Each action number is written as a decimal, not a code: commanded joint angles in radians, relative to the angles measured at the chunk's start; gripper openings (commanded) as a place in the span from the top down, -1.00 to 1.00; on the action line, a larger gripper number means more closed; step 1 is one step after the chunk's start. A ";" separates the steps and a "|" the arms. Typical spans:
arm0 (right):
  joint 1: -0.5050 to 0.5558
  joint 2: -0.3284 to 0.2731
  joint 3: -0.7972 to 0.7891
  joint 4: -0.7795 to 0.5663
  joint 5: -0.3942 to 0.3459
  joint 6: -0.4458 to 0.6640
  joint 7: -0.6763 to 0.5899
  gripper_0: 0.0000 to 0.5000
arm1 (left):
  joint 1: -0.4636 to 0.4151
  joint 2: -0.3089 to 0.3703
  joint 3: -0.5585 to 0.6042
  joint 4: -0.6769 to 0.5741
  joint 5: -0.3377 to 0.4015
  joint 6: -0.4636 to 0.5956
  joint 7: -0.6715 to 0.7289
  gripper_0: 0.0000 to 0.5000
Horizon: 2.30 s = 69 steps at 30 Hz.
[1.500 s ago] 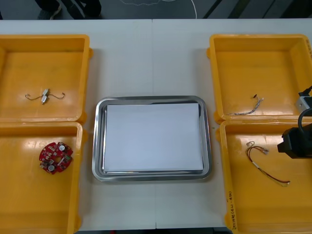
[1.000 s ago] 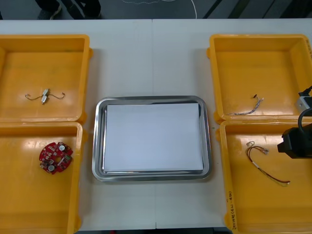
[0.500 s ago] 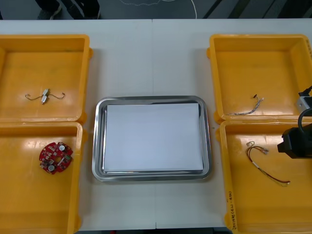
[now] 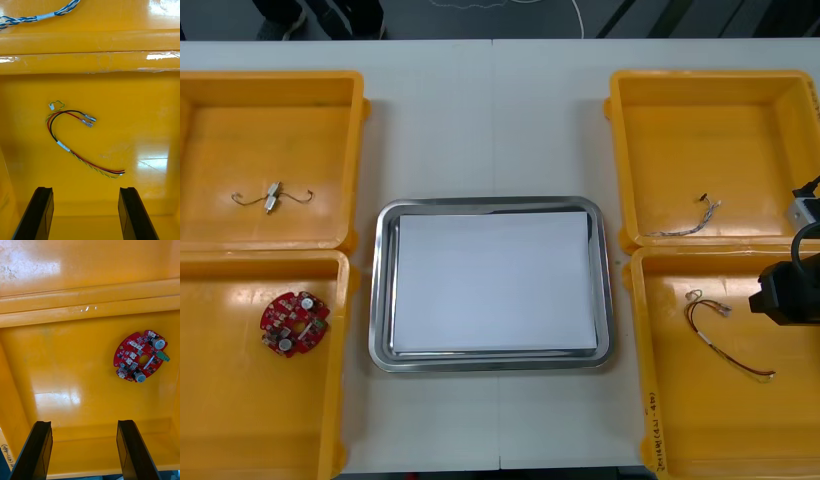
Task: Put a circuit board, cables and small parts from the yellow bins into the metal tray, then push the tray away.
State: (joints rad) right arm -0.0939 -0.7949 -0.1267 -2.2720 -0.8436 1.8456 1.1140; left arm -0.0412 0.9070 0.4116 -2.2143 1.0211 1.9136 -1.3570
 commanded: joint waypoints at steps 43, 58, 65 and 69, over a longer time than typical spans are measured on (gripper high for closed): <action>0.013 0.008 -0.033 -0.026 -0.008 -0.009 0.000 -1.00 | 0.017 0.046 0.019 -0.024 0.007 0.006 -0.074 -1.00; 0.013 0.008 -0.033 -0.026 -0.008 -0.009 0.000 -1.00 | 0.017 0.046 0.019 -0.024 0.007 0.006 -0.074 -1.00; 0.013 0.008 -0.033 -0.026 -0.008 -0.009 0.000 -1.00 | 0.017 0.046 0.019 -0.024 0.007 0.006 -0.074 -1.00; 0.013 0.008 -0.033 -0.026 -0.008 -0.009 0.000 -1.00 | 0.017 0.046 0.019 -0.024 0.007 0.006 -0.074 -1.00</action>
State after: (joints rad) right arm -0.0939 -0.7949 -0.1267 -2.2720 -0.8436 1.8456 1.1140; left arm -0.0412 0.9070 0.4116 -2.2143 1.0211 1.9136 -1.3570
